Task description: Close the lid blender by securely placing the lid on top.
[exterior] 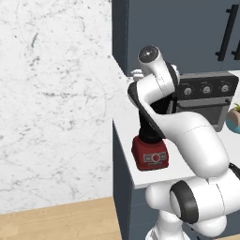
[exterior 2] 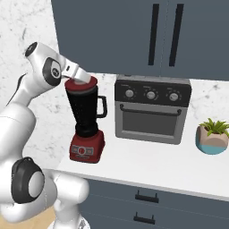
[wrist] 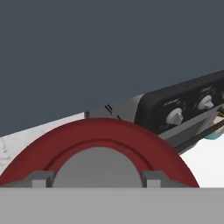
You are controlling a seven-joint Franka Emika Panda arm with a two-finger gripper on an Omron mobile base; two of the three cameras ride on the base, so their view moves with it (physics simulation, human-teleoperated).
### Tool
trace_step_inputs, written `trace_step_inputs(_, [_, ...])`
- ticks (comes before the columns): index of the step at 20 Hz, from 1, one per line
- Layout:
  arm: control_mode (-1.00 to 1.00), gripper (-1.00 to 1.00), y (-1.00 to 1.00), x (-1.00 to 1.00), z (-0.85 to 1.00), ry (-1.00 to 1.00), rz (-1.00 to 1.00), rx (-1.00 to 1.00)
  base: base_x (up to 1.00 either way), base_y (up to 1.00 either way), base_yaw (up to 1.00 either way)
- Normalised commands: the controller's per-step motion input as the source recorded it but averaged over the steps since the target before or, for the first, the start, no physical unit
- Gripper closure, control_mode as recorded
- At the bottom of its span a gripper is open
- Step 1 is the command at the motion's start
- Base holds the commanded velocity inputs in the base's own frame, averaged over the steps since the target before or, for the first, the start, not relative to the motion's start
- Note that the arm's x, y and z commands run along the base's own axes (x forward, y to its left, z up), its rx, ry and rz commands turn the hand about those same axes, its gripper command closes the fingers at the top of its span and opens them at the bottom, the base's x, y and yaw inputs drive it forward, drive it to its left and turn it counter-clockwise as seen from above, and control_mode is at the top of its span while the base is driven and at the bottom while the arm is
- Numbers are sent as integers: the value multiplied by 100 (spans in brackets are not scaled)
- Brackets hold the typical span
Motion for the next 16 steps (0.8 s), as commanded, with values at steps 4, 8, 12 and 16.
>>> trace_step_inputs(4, [-100, 100, 0, 0, -35, 14, 0, 0, 0, 0, 0])
trace_step_inputs(8, [-100, 100, 0, 0, -32, 0, 0, 4, 0, 0, 0])
trace_step_inputs(12, [-100, 100, -2, -29, -29, 11, 0, 3, 0, 0, 0])
trace_step_inputs(16, [-100, 100, -1, -19, -7, 2, 0, 6, 0, 0, 0])
